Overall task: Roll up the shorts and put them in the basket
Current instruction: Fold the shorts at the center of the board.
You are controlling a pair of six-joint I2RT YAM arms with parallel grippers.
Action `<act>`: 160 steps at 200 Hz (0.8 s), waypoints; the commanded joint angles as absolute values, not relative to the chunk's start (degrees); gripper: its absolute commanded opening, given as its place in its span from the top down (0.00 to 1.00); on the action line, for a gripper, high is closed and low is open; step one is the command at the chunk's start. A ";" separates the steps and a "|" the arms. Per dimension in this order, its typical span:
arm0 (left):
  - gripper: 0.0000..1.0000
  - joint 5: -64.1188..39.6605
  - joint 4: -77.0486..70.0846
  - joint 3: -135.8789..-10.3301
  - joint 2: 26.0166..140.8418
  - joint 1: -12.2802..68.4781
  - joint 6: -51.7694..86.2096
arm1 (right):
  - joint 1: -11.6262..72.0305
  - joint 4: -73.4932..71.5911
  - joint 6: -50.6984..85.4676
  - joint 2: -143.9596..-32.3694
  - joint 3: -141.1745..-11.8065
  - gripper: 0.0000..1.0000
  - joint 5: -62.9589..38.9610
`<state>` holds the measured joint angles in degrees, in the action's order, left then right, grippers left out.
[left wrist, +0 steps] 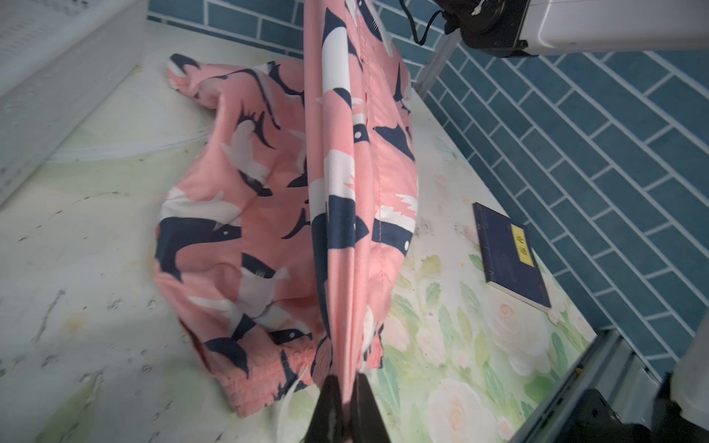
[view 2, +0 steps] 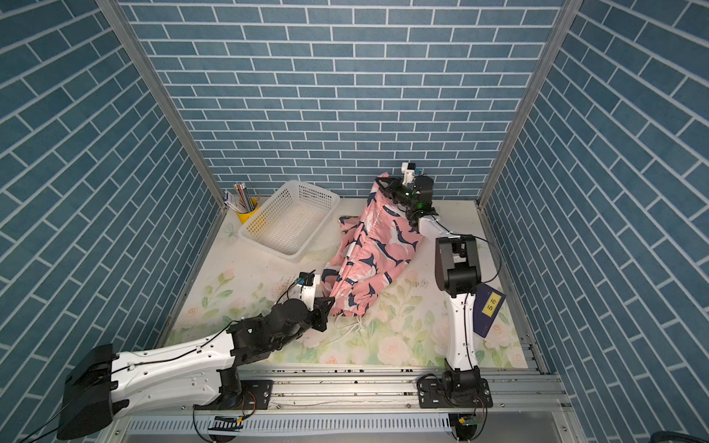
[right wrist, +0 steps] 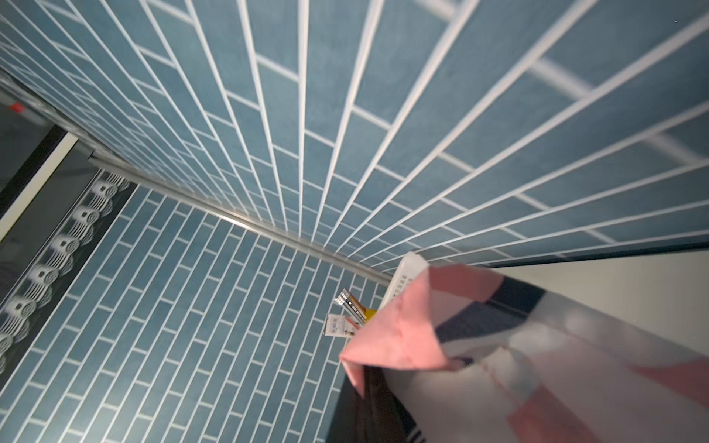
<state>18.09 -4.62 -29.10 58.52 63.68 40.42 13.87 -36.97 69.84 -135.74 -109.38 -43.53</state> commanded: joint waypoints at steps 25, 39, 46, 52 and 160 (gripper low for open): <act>1.00 17.12 6.85 -25.10 62.97 64.51 49.89 | 16.03 -18.49 64.30 -153.96 -139.98 1.00 -33.05; 1.00 17.15 7.28 -24.15 64.67 64.40 52.28 | 17.00 -17.22 64.07 -157.03 -142.54 1.00 -32.03; 1.00 16.81 6.97 -23.45 65.48 64.39 53.32 | 17.29 -16.97 63.99 -157.86 -142.18 1.00 -31.54; 1.00 16.47 6.58 -22.92 66.23 64.41 53.95 | 17.52 -16.59 63.59 -158.59 -142.07 1.00 -31.32; 0.00 22.11 11.18 -31.66 64.84 63.11 50.01 | 15.35 4.78 44.35 -140.68 -131.31 0.39 -31.40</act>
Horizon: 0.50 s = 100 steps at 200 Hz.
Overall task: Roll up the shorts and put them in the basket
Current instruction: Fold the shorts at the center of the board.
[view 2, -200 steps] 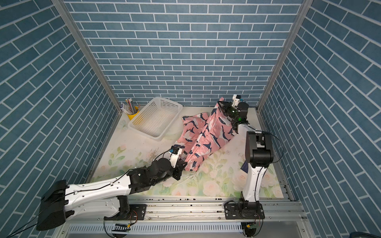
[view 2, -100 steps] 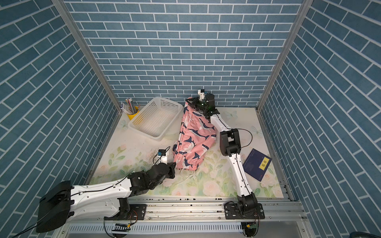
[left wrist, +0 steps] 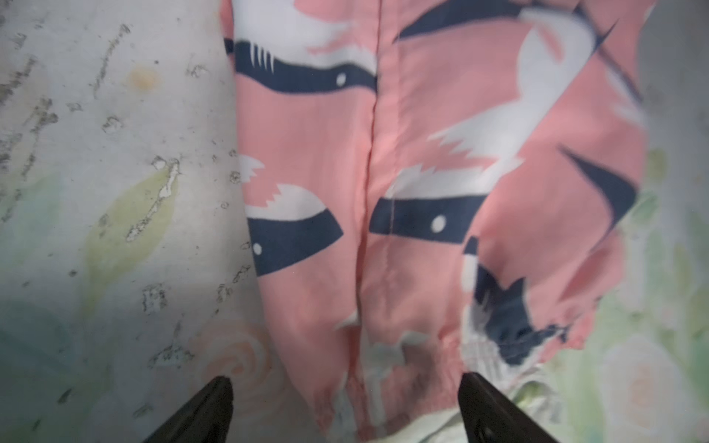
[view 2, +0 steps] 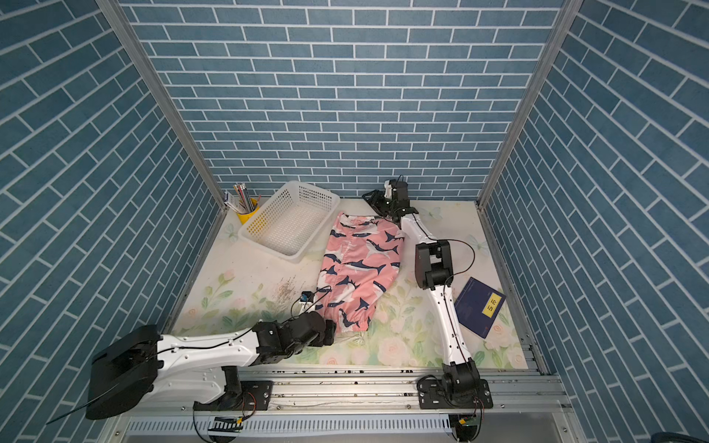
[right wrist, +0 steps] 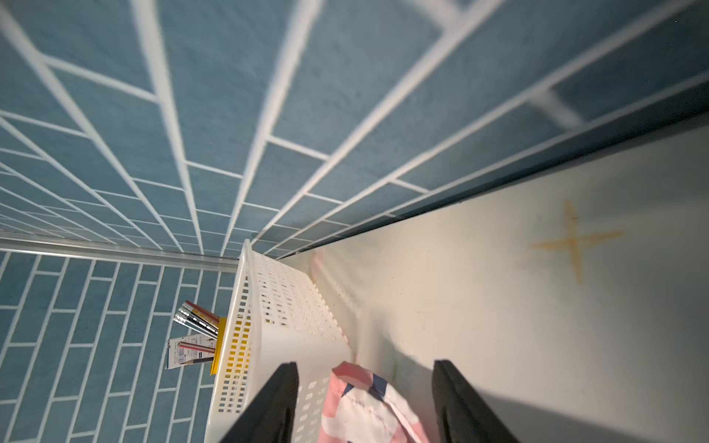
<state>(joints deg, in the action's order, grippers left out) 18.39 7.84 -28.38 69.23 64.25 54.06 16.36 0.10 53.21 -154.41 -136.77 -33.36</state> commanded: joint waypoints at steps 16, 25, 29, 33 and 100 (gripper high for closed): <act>0.00 18.96 9.92 -32.02 63.43 59.24 46.90 | 14.89 7.82 40.66 -133.72 -123.37 0.39 -28.86; 0.00 16.80 8.93 -32.24 63.54 56.97 44.66 | 14.64 9.70 39.36 -130.03 -118.46 0.39 -27.23; 0.00 16.39 8.67 -32.56 63.85 56.16 43.74 | 14.60 9.75 38.67 -128.25 -115.77 0.39 -26.69; 0.00 16.16 8.43 -33.07 64.14 55.61 42.88 | 14.66 9.76 38.05 -126.52 -112.74 0.40 -25.81; 0.00 4.01 -1.47 -37.32 77.89 48.17 35.71 | 11.31 -0.46 35.92 -113.40 -80.46 0.34 -18.81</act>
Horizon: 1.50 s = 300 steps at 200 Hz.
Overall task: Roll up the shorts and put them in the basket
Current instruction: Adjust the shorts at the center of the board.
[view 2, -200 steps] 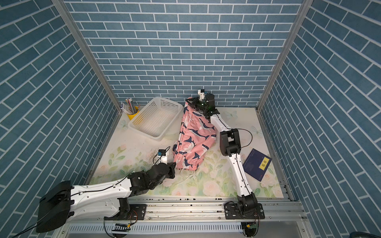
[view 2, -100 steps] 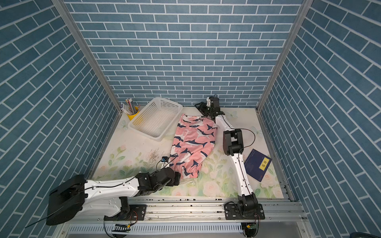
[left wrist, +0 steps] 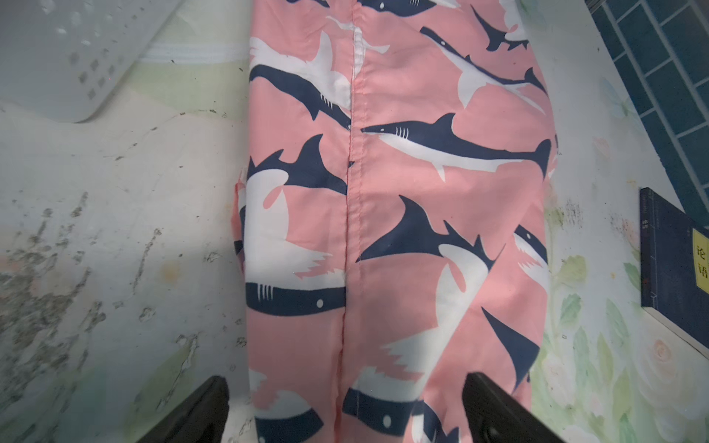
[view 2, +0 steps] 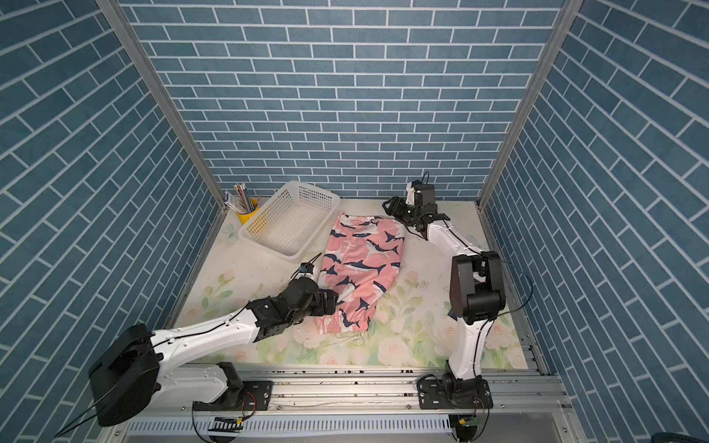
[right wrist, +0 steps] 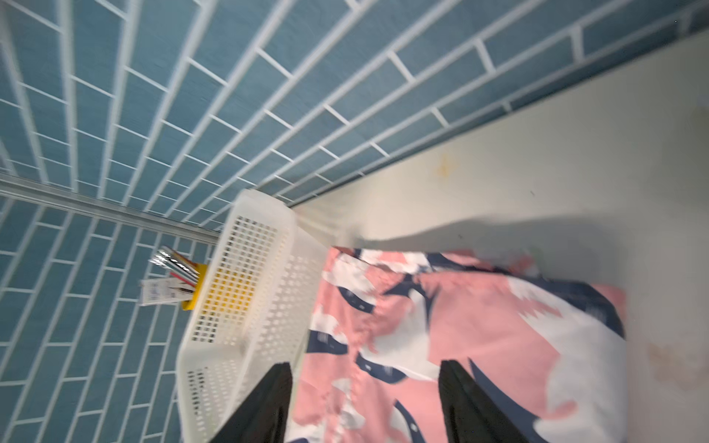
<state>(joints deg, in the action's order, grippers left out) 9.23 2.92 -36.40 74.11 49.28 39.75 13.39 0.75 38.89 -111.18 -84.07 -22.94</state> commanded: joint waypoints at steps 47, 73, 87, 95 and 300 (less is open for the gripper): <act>0.08 1.58 -4.44 -39.65 86.74 45.78 34.28 | 10.13 -1.70 35.34 -120.86 -83.31 0.35 -19.82; 0.15 2.90 -3.29 -42.67 92.13 44.92 32.73 | 10.17 -1.70 35.27 -125.32 -88.38 0.38 -20.52; 0.18 2.44 -2.69 -45.02 94.76 44.87 31.97 | 10.08 -1.46 35.68 -129.41 -91.14 0.45 -21.28; 0.21 1.96 -2.49 -46.35 96.00 44.82 31.43 | 10.03 -1.49 35.92 -130.82 -92.65 0.50 -21.69; 0.16 -5.33 -0.08 -54.40 95.89 44.07 29.07 | 10.36 3.78 32.23 -106.58 -80.60 0.47 -14.27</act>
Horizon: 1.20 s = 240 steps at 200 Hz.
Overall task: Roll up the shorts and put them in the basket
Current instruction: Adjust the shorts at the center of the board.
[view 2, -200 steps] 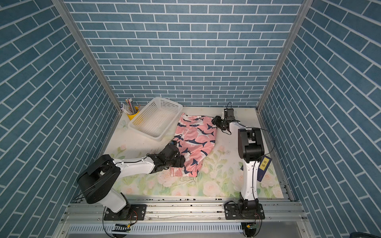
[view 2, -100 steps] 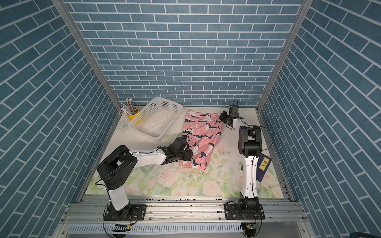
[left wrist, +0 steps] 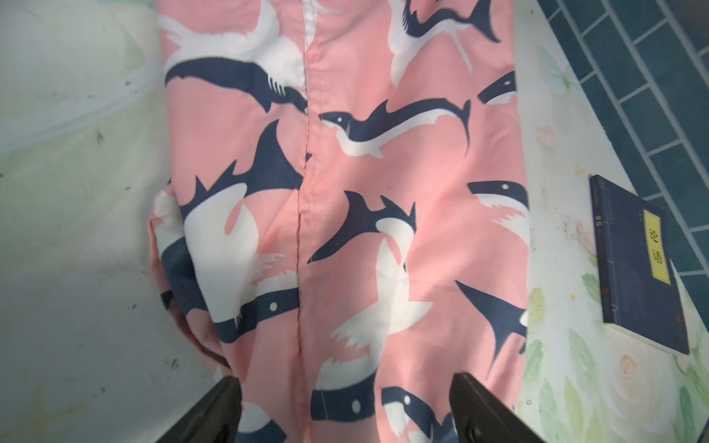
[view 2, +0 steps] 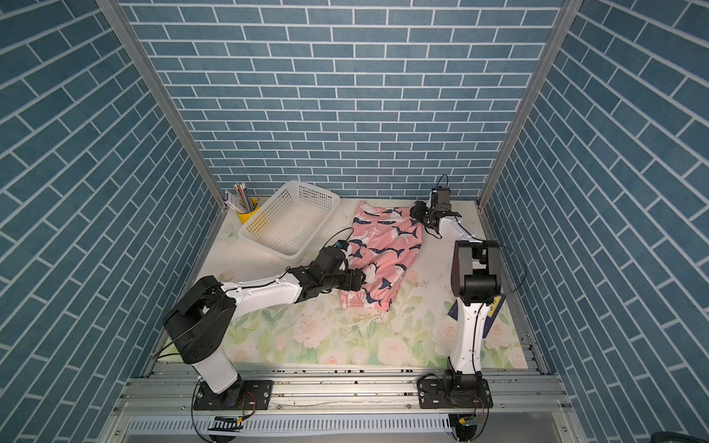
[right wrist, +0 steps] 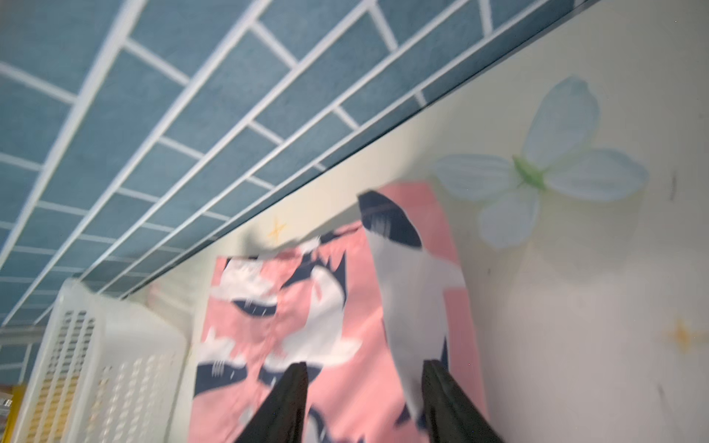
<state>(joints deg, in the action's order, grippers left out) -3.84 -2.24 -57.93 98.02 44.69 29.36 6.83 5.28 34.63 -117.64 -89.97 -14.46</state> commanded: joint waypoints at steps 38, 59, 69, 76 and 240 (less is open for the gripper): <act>0.20 -6.19 1.33 -48.88 89.58 43.44 28.30 | 21.28 3.17 29.25 -91.59 -60.87 0.53 -13.10; 0.22 -8.58 -0.22 -45.01 87.11 42.43 27.57 | 26.64 2.17 30.18 -84.43 -52.52 0.66 -12.95; 0.20 -10.08 -1.88 -42.76 85.96 41.50 28.13 | 29.13 0.21 30.96 -81.55 -48.68 0.77 -13.38; 0.17 -11.61 -3.53 -41.11 85.04 40.85 28.91 | 30.69 -0.12 31.36 -80.06 -46.85 0.77 -12.72; 0.07 -20.97 -30.32 -28.32 88.67 40.08 37.73 | 35.28 -7.42 28.75 -96.76 -46.86 0.94 -22.74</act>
